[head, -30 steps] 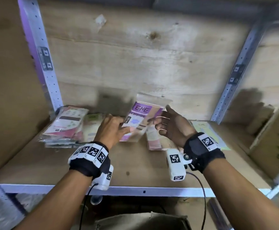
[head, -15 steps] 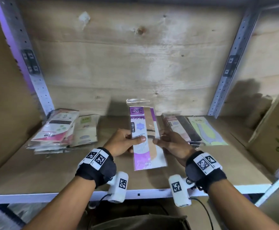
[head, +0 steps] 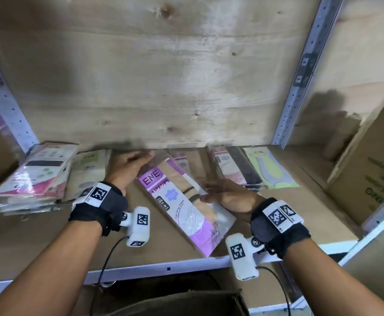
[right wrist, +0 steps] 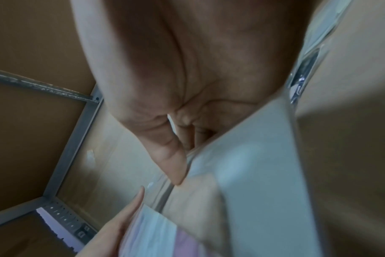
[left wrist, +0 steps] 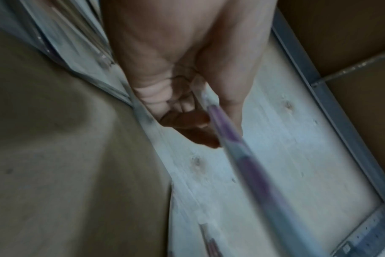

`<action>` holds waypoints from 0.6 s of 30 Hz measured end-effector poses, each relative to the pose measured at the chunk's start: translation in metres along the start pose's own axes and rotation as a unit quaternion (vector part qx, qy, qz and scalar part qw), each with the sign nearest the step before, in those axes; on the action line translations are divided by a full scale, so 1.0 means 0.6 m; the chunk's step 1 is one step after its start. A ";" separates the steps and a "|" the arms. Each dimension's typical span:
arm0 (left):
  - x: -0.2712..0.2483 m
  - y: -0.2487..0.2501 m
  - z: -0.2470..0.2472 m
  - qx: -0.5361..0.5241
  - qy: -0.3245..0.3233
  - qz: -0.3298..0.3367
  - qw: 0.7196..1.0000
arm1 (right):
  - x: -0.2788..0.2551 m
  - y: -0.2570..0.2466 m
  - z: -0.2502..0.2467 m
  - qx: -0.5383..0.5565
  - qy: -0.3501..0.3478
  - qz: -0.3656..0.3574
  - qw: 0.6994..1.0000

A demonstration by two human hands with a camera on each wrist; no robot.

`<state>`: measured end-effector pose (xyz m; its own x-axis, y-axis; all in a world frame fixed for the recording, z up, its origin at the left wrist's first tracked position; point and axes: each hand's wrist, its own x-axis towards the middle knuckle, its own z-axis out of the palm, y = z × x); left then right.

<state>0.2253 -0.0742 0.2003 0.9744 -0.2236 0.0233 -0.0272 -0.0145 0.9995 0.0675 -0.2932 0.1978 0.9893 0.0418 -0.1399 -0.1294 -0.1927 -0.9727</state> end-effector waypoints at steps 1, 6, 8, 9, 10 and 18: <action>0.004 -0.004 0.001 0.028 -0.002 0.014 0.999 | 0.001 0.000 -0.002 -0.007 0.001 0.003 1.000; 0.015 -0.013 0.011 0.112 -0.031 0.063 0.991 | 0.001 0.004 -0.014 -0.027 0.011 0.029 0.999; 0.018 -0.014 0.010 0.152 -0.036 0.082 0.984 | -0.003 0.004 -0.018 -0.053 -0.001 0.027 0.998; 0.020 -0.015 0.009 0.184 -0.032 0.094 0.978 | -0.004 0.003 -0.020 -0.063 -0.004 0.026 0.998; 0.021 -0.016 0.007 0.216 -0.026 0.108 0.970 | -0.004 0.003 -0.022 -0.071 -0.006 0.025 0.997; 0.018 -0.014 -0.019 0.186 -0.078 0.025 0.979 | -0.011 -0.006 -0.026 -0.061 0.000 -0.006 0.998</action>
<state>0.2383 -0.0654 0.1923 0.9246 -0.3788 0.0400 -0.1822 -0.3479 0.9197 0.0624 -0.3081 0.2049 0.9906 0.0444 -0.1291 -0.1090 -0.3110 -0.9441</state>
